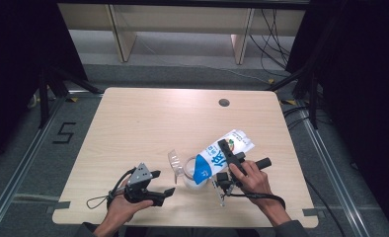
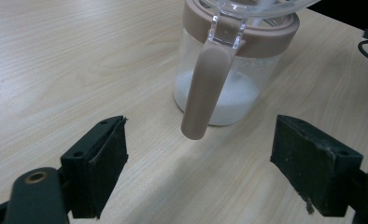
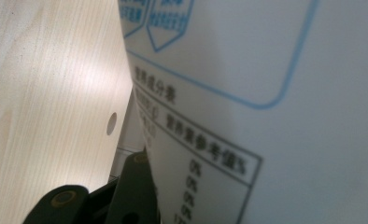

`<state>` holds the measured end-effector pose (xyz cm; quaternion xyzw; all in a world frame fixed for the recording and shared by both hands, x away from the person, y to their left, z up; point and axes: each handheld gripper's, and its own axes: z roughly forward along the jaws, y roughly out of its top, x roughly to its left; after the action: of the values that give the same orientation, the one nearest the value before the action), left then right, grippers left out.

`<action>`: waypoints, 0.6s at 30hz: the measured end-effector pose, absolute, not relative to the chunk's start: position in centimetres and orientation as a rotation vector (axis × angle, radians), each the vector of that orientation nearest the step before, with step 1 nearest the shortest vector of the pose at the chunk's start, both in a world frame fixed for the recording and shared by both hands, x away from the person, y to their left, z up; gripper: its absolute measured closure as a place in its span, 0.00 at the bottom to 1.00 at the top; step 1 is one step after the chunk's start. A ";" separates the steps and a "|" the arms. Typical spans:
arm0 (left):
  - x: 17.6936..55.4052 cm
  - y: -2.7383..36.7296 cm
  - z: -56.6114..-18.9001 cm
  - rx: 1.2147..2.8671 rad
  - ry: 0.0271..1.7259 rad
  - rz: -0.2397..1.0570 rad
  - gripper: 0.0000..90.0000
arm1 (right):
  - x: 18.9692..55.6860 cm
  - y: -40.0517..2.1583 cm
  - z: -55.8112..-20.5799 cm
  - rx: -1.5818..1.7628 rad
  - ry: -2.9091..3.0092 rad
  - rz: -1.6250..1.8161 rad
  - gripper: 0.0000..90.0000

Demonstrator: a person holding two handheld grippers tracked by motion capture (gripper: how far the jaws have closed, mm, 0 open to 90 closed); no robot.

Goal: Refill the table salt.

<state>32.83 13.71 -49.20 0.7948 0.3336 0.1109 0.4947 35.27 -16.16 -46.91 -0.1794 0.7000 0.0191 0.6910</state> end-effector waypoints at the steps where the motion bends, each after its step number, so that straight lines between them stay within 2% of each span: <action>1: 32.8 13.7 -49.2 1.926 0.809 0.268 0.20 | 35.3 -16.2 -46.9 -0.402 1.565 0.041 0.75; 18: 32.8 13.7 -49.2 1.926 0.809 0.268 0.20 | 35.3 -16.1 -46.7 -0.429 1.554 0.029 0.76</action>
<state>32.83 13.71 -49.20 0.7946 0.3337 0.1107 0.4949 35.34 -16.11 -46.71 -0.1919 0.6954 0.0129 0.6924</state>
